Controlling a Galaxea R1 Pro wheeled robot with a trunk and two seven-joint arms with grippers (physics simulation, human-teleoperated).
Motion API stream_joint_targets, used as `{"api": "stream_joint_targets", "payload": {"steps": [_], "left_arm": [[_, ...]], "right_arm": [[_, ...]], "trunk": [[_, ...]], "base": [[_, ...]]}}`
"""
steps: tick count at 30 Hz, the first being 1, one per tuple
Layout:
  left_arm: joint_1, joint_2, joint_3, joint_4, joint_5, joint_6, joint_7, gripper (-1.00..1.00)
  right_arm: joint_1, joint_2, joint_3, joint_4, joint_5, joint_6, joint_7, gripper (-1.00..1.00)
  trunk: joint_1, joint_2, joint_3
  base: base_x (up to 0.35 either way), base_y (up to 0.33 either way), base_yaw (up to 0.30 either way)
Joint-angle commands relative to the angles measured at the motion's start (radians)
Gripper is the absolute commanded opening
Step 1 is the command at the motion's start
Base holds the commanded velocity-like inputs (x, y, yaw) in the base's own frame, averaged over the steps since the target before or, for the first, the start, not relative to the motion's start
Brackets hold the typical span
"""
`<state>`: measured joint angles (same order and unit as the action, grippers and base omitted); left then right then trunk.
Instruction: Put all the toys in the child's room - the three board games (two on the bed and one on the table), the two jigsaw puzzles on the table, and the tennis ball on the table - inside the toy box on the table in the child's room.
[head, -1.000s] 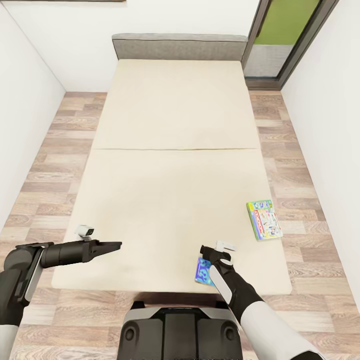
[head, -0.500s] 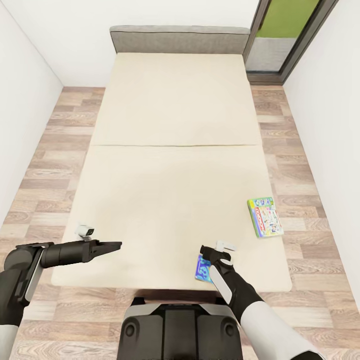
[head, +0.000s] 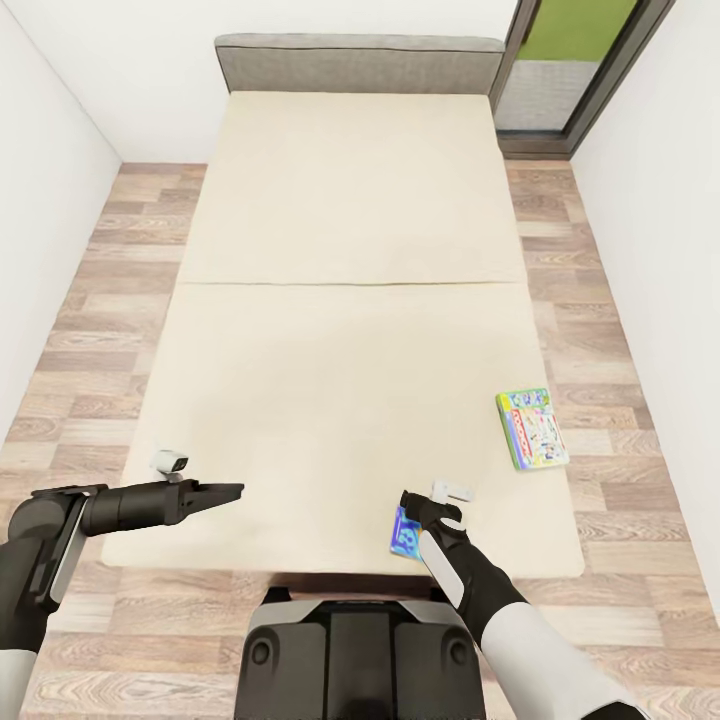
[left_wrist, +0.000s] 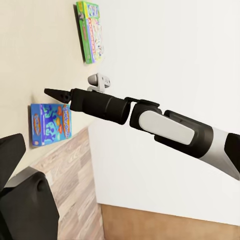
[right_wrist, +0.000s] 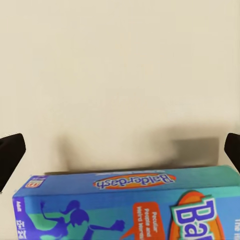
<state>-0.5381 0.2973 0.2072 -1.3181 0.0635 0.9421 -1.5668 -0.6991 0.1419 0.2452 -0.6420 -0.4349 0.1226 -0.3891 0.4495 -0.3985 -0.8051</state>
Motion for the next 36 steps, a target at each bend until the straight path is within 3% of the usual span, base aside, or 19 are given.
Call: {"api": "stream_joint_targets", "payload": {"steps": [1,24,30,36], "left_arm": [[0.000,0.000,0.000,-0.001,-0.001,0.011,-0.004,1.00],[0.000,0.000,-0.001,-0.001,-0.001,0.010,-0.004,1.00],[0.011,-0.010,0.002,0.033,-0.011,0.017,0.001,1.00],[0.012,-0.005,0.002,0.047,-0.012,0.015,0.001,1.00]], "right_arm": [[0.000,-0.001,0.005,-0.001,-0.005,0.005,-0.008,1.00],[0.000,-0.001,0.005,-0.002,-0.005,0.003,-0.008,1.00],[0.001,0.031,0.016,-0.002,-0.004,0.000,-0.005,1.00],[0.001,0.033,0.016,-0.003,-0.004,0.000,-0.004,1.00]], "trunk": [[0.001,-0.002,-0.003],[0.001,-0.002,-0.018],[0.001,-0.002,-0.018],[0.001,-0.002,-0.018]], "base": [[0.000,0.000,0.000],[0.000,0.000,0.000],[0.000,0.000,0.000],[-0.005,0.000,0.000]]}}
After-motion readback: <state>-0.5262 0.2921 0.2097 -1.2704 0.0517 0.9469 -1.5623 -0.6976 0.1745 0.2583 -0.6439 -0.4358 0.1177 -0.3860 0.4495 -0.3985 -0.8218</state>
